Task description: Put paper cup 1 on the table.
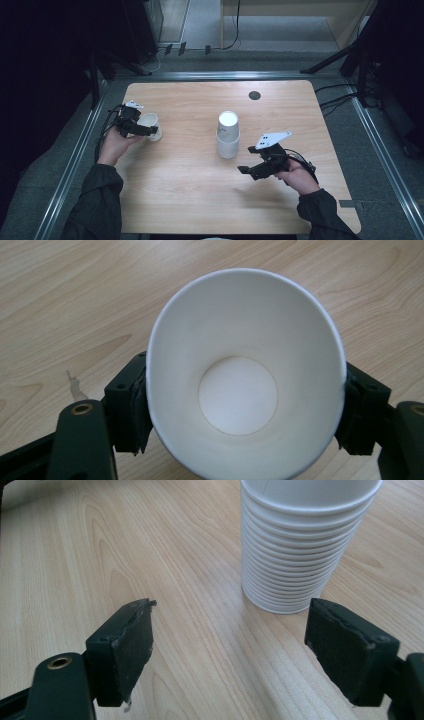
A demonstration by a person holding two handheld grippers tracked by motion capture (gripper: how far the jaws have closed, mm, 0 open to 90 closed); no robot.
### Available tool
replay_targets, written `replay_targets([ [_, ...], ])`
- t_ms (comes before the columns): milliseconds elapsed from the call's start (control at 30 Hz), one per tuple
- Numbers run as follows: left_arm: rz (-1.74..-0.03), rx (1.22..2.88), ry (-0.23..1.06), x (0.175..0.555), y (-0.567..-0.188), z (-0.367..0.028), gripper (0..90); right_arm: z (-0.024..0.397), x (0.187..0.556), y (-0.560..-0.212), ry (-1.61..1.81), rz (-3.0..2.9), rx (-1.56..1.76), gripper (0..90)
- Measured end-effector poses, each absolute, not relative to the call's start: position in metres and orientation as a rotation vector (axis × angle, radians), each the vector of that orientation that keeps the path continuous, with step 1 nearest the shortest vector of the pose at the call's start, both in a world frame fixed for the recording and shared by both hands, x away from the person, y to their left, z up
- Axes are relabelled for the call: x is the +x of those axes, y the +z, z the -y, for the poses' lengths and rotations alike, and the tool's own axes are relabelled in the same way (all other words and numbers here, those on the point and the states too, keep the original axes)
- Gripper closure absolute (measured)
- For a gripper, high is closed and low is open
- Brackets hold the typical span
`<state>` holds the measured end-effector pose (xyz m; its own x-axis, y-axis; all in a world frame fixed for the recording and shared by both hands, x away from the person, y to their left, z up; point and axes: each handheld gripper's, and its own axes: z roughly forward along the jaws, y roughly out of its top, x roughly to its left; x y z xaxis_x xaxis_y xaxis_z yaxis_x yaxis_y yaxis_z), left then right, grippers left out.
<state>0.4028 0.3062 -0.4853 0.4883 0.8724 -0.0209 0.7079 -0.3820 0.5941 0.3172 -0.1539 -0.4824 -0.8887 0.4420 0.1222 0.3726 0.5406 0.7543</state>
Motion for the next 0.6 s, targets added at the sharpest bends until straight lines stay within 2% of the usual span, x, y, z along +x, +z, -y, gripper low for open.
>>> replay_targets([
  [600, -1.316, 2.22, 0.397, 0.4046, -0.49, -0.302, 20.1, 0.1532, 0.3177, -0.4843, 1.259, -2.693, 0.711, 19.6],
])
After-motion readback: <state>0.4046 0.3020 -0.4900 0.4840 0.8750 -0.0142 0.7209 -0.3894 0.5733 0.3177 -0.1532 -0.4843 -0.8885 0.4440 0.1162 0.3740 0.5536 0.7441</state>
